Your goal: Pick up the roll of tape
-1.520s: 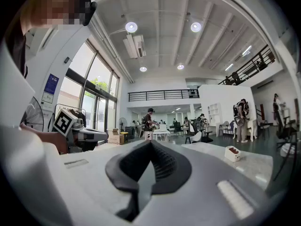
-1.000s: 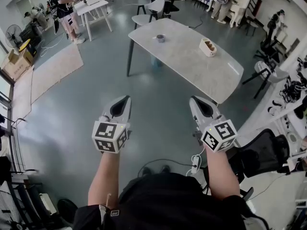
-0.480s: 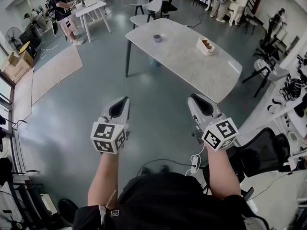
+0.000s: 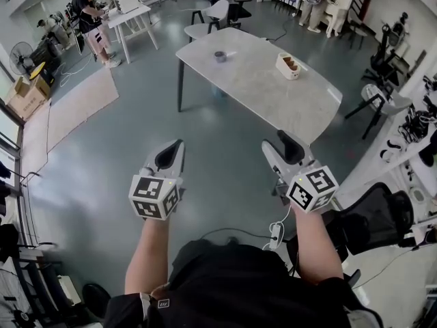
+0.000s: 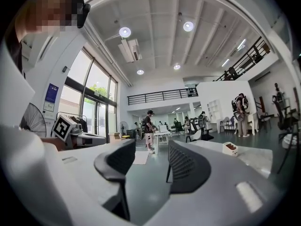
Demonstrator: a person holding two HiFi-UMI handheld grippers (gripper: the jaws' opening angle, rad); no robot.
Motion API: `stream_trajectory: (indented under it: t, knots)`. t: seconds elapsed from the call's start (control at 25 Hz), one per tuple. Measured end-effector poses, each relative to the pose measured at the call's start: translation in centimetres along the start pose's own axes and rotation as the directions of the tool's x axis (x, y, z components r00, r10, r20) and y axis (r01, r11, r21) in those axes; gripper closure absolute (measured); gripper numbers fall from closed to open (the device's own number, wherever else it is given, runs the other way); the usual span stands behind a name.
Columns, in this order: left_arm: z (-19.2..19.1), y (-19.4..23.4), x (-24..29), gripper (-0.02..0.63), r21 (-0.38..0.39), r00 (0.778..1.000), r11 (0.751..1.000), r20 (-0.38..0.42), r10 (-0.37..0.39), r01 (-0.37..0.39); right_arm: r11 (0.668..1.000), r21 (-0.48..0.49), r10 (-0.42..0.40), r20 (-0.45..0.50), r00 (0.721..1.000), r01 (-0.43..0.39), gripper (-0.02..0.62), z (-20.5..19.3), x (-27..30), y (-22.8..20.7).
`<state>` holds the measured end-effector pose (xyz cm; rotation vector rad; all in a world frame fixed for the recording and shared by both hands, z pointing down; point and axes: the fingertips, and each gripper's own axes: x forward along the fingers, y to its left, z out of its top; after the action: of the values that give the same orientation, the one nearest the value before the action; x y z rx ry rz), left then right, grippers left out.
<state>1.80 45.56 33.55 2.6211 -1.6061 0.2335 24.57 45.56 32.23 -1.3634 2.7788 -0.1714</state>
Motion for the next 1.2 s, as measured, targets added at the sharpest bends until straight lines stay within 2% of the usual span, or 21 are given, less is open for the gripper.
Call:
stream_trajectory:
  t: [0.24, 0.4, 0.72, 0.96, 1.2]
  knots:
    - [0.2, -1.2, 0.2, 0.595, -0.001, 1.0, 1.0, 0.008, 0.008, -0.008, 1.0, 0.009, -0.029, -0.018, 0.999, 0.029, 0.33, -0.6, -1.2, -1.6]
    - [0.1, -0.8, 0.9, 0.594, -0.013, 1.0, 1.0, 0.006, 0.011, -0.011, 0.999, 0.005, -0.037, -0.032, 0.999, 0.037, 0.327, -1.0, -0.9, -2.1]
    - [-0.9, 0.4, 3.9, 0.594, -0.024, 0.999, 0.999, 0.001, -0.032, 0.033, 0.999, -0.004, -0.046, -0.052, 0.998, 0.045, 0.327, -1.7, 2.1, -3.4]
    - [-0.6, 6.0, 8.4, 0.594, -0.042, 0.999, 0.998, 0.018, -0.044, 0.044, 0.998, -0.006, -0.059, -0.075, 0.995, 0.059, 0.327, -2.2, 8.4, -5.0]
    - [-0.6, 12.7, 15.2, 0.594, -0.044, 0.997, 0.996, 0.019, -0.073, 0.074, 0.995, -0.001, -0.101, -0.087, 0.991, 0.101, 0.327, -3.1, 16.8, -9.0]
